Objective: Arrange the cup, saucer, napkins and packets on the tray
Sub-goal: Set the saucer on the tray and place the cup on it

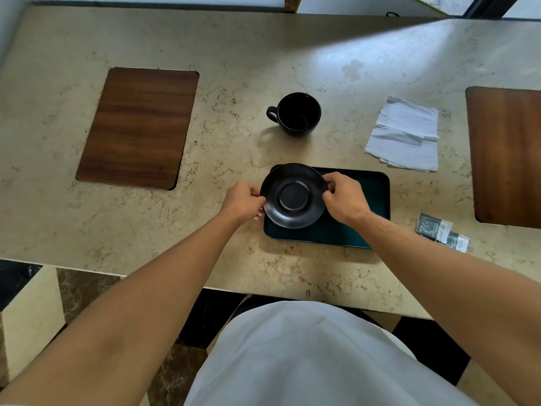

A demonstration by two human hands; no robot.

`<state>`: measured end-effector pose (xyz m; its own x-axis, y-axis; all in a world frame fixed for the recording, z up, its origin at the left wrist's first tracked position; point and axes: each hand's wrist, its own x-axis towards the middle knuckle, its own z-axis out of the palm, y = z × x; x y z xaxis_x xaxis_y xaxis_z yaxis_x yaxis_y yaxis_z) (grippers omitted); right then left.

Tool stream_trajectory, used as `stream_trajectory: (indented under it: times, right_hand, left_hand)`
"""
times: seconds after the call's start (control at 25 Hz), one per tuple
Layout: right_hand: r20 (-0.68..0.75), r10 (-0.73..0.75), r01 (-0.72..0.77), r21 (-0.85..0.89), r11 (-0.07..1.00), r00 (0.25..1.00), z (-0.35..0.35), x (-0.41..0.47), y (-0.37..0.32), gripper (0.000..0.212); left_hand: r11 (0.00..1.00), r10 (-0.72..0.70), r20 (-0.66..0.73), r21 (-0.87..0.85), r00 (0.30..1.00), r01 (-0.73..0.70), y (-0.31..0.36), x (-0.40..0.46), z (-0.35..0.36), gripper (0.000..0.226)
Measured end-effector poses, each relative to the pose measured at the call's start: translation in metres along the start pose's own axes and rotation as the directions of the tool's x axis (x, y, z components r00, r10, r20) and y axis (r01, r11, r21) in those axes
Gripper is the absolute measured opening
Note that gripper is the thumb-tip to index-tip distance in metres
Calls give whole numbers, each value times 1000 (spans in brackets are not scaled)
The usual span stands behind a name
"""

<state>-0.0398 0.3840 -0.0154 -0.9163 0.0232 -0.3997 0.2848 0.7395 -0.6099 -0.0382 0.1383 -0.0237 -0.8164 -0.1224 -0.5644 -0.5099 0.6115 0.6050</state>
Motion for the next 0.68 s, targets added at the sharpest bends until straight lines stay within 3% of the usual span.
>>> stream_trajectory:
  times: [0.44,0.6,0.68]
  right_hand:
    - [27,17,-17,2,1000,999,-2,1,4,42]
    - [-13,38,-38,-42,998,999,-18,13,1,40]
    - [-65,43,-44,-19,999,997,-28,28,-5,38]
  left_hand:
    - [996,40,36,84,999,-43,3,5,1,8]
    - [969,103,19,224,994,-105,11,11,-10,32]
    - [972,113,-28,210,993,-105,22,23,-19,31]
